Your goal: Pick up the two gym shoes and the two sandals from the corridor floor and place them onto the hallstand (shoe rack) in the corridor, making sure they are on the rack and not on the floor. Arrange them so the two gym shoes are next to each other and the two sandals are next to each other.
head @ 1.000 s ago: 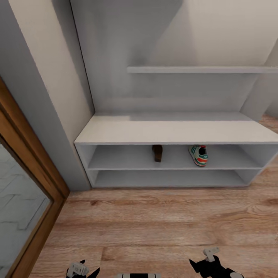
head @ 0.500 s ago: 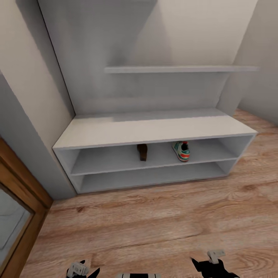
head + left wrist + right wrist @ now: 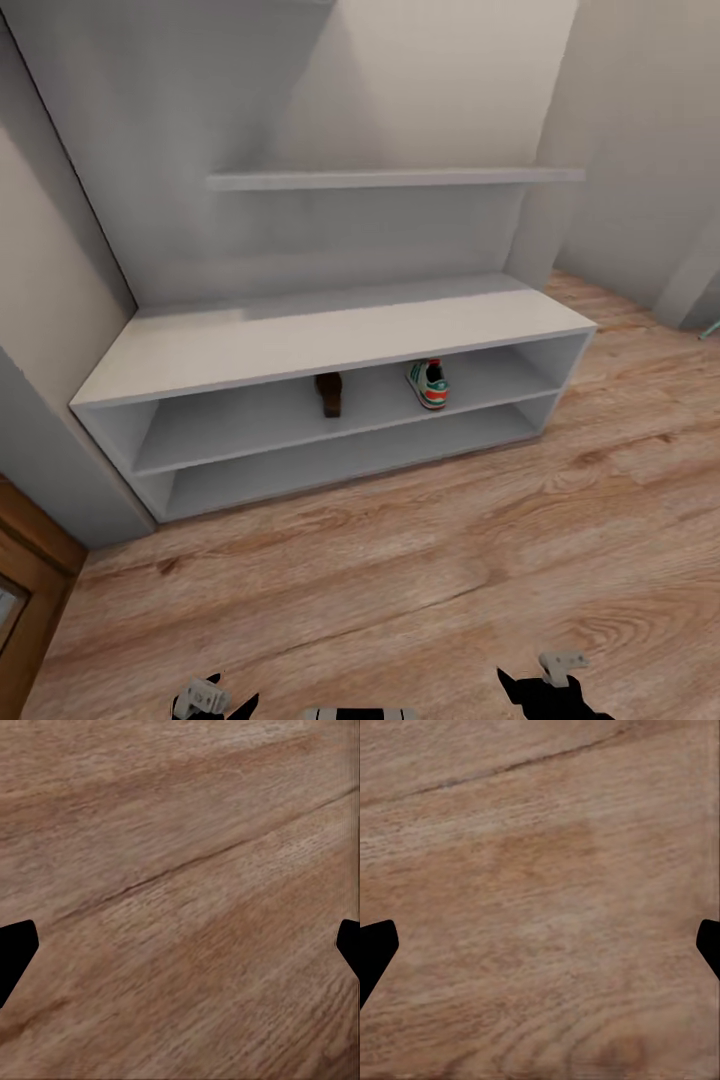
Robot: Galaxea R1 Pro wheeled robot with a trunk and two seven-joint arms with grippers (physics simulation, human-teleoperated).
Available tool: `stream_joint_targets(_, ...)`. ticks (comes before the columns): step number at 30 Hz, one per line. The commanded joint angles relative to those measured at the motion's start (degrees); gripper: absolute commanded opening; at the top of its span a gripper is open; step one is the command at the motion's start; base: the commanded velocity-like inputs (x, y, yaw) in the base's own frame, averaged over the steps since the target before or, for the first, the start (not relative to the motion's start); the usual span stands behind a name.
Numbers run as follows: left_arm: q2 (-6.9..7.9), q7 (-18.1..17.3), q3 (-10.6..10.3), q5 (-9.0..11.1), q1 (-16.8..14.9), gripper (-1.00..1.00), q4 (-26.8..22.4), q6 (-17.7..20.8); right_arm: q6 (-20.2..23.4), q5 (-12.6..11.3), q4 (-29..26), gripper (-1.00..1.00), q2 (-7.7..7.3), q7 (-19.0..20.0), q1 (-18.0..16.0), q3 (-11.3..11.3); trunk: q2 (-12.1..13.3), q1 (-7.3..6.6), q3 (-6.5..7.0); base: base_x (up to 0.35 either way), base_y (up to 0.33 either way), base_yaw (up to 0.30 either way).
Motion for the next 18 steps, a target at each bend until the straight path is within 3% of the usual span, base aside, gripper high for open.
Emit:
stream_joint_targets(1,0.03,-0.3,-0.1,0.5,0.0,1.00,0.0,0.0,-0.2,0.0,0.1,1.00,0.01,0.4,0.1,-0.5,0.0,-0.01,-0.04,0.000,0.000,-0.277)
stream_joint_targets(18,0.03,-0.3,-0.1,0.5,0.0,1.00,0.1,0.0,-1.0,-0.1,0.0,1.00,0.06,0.4,0.9,-0.5,0.0,-0.01,-0.04,0.000,0.000,-0.278)
